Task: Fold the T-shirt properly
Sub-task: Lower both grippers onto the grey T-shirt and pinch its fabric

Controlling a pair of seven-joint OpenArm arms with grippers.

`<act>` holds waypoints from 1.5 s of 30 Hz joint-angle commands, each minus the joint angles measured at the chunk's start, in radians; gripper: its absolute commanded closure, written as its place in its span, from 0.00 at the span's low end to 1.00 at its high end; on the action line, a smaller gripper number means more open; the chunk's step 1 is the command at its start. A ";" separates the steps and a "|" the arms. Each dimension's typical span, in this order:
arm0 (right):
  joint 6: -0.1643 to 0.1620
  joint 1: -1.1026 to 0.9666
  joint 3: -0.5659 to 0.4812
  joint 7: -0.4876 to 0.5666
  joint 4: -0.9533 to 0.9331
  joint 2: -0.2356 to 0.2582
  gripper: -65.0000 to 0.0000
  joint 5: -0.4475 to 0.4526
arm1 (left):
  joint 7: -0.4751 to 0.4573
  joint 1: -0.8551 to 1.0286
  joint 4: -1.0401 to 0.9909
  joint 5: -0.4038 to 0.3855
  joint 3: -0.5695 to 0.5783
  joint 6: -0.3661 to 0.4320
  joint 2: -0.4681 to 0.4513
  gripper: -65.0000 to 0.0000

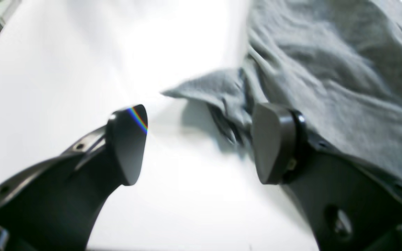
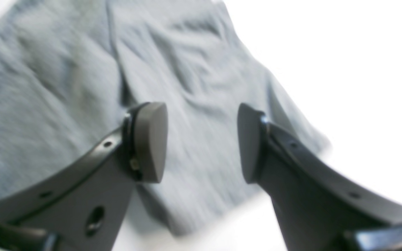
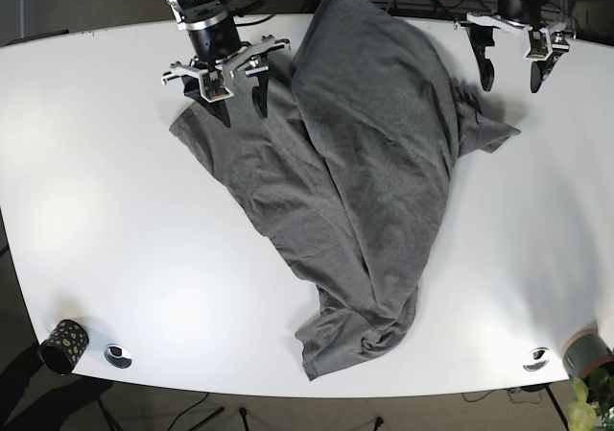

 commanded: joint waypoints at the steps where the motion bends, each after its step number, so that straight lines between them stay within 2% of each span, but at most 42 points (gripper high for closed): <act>1: -0.001 0.035 -0.001 0.006 0.022 0.001 0.51 0.004 | -0.022 -0.024 -0.006 0.001 -0.004 -0.001 -0.007 0.33; 8: 0.000 0.220 -0.018 -0.203 0.016 0.002 0.52 0.015 | -0.022 -0.091 -0.024 0.001 -0.004 -0.001 -0.007 0.34; 12: 0.002 0.326 -0.018 -0.271 -0.009 0.002 0.52 0.016 | -0.015 -0.119 -0.027 0.001 -0.008 -0.001 -0.013 0.34; 15: 0.002 0.418 -0.017 -0.294 -0.081 0.004 0.52 0.016 | 0.040 -0.143 -0.026 0.001 -0.011 -0.001 -0.036 0.34; 20: 0.002 0.567 -0.018 -0.295 -0.245 0.005 0.52 0.016 | 0.103 -0.183 -0.020 0.000 -0.082 0.001 -0.034 0.34; 26: 0.002 0.737 -0.018 -0.295 -0.428 0.005 0.52 0.016 | 0.118 -0.188 -0.020 0.000 -0.152 0.002 0.012 0.34; 31: 0.002 0.909 -0.018 -0.294 -0.630 0.001 0.52 0.016 | 0.118 -0.188 -0.023 0.000 -0.168 0.002 0.016 0.34; 36: 0.003 1.096 -0.014 -0.291 -0.907 -0.027 0.52 0.016 | 0.120 -0.175 -0.023 -0.002 -0.162 0.002 0.025 0.33; 42: 0.005 1.213 -0.012 -0.185 -1.140 -0.032 0.51 0.016 | 0.120 -0.174 -0.021 -0.002 -0.158 0.001 0.039 0.33; 45: 0.068 1.244 -0.011 -0.140 -1.220 -0.033 0.51 0.018 | 0.120 -0.174 -0.021 0.000 -0.139 0.001 0.045 0.33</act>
